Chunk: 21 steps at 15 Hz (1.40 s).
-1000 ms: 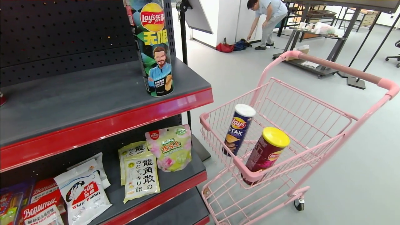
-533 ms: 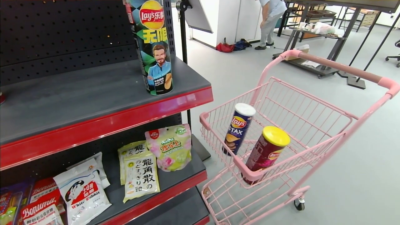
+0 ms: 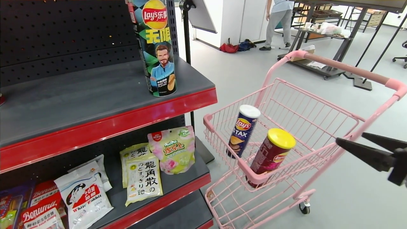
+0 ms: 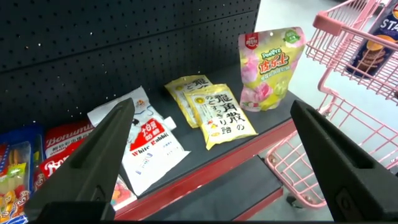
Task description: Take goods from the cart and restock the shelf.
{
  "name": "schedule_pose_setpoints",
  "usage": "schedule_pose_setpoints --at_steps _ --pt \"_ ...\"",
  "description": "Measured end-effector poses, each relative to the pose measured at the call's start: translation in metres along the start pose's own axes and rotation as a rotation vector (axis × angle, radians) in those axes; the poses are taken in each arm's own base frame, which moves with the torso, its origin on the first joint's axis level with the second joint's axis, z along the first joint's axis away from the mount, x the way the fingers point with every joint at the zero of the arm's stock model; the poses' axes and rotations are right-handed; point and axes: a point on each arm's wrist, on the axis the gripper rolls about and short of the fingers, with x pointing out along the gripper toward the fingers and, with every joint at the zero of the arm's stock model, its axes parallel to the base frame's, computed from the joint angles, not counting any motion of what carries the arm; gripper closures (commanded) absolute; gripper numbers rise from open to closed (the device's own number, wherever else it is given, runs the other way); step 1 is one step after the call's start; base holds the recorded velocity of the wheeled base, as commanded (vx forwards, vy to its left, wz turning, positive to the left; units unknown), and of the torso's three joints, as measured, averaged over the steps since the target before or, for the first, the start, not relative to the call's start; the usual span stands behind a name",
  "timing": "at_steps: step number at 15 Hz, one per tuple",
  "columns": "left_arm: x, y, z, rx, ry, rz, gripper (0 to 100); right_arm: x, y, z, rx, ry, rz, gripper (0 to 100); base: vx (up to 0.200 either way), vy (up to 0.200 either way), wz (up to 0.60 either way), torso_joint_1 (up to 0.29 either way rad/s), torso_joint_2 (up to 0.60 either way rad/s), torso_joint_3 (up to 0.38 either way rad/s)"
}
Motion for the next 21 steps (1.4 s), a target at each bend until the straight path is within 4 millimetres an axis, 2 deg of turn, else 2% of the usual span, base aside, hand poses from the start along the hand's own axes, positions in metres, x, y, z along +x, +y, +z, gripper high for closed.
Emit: schedule_pose_setpoints --at_steps 3,5,9,16,21 --pt "0.000 0.000 0.000 0.000 0.000 0.000 0 0.044 -0.009 -0.025 0.023 0.099 0.063 0 0.000 0.000 0.00 0.000 0.00 0.000" --pt "0.000 0.000 0.000 0.000 0.000 -0.001 0 0.061 -0.010 -0.040 0.033 0.164 0.089 0 0.000 0.000 0.00 0.000 0.00 0.000" --pt "0.000 0.000 0.000 0.000 0.000 -0.001 0 0.083 -0.003 -0.057 0.038 0.264 0.139 0 0.000 0.000 0.00 0.000 0.00 0.000" --pt "0.000 0.000 0.000 0.000 0.000 -0.001 0 0.122 -0.008 -0.075 0.042 0.270 0.146 0 0.000 0.000 0.00 0.000 0.00 0.000" --pt "0.000 0.000 0.000 0.001 0.000 -0.001 0 0.149 -0.011 -0.076 0.037 0.272 0.147 0 0.000 0.000 0.00 0.000 0.00 0.000"
